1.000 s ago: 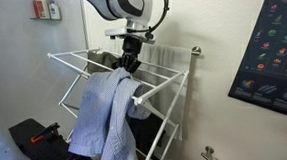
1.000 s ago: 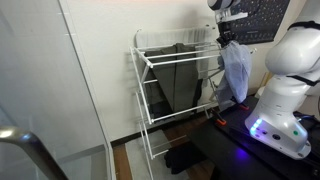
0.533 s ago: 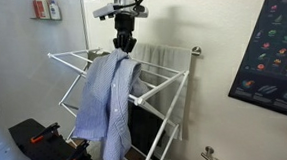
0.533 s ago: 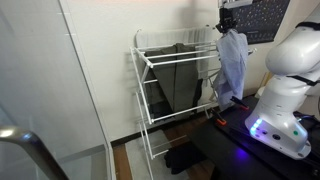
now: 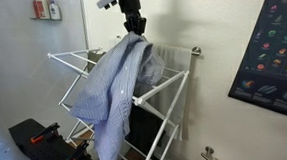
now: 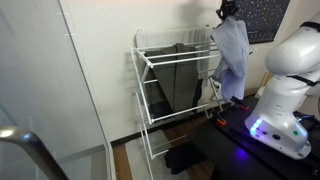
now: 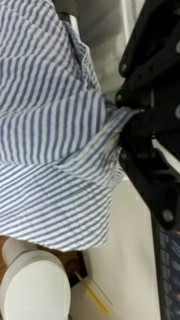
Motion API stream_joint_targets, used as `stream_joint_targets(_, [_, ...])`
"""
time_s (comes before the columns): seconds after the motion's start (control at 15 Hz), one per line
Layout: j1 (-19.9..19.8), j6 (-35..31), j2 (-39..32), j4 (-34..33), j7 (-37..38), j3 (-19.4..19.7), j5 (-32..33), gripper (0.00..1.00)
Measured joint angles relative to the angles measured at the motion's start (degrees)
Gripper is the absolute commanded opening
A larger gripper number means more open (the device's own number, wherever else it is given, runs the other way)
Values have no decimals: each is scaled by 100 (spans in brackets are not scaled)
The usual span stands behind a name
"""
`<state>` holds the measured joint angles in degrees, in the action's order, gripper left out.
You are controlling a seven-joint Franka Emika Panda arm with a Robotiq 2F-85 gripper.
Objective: Place the striped shirt on top of the drying rack
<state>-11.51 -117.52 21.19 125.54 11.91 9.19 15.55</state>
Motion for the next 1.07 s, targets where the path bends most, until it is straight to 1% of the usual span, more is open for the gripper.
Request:
stream_joint_targets(0.33, [-226,-1399,30,44,680,-124,580,7])
stream_joint_targets(0.47, [-384,-2041,2,107,1119,-225,910,7])
stream_joint_targets(0.67, [-765,-2986,-122,259,1998,-486,1633,7])
stream_joint_targets(0.87, [-1108,-3446,-330,386,2841,-742,2453,7])
stream_joint_targets(1.07, [-1148,-3568,-584,502,3532,-783,3130,7])
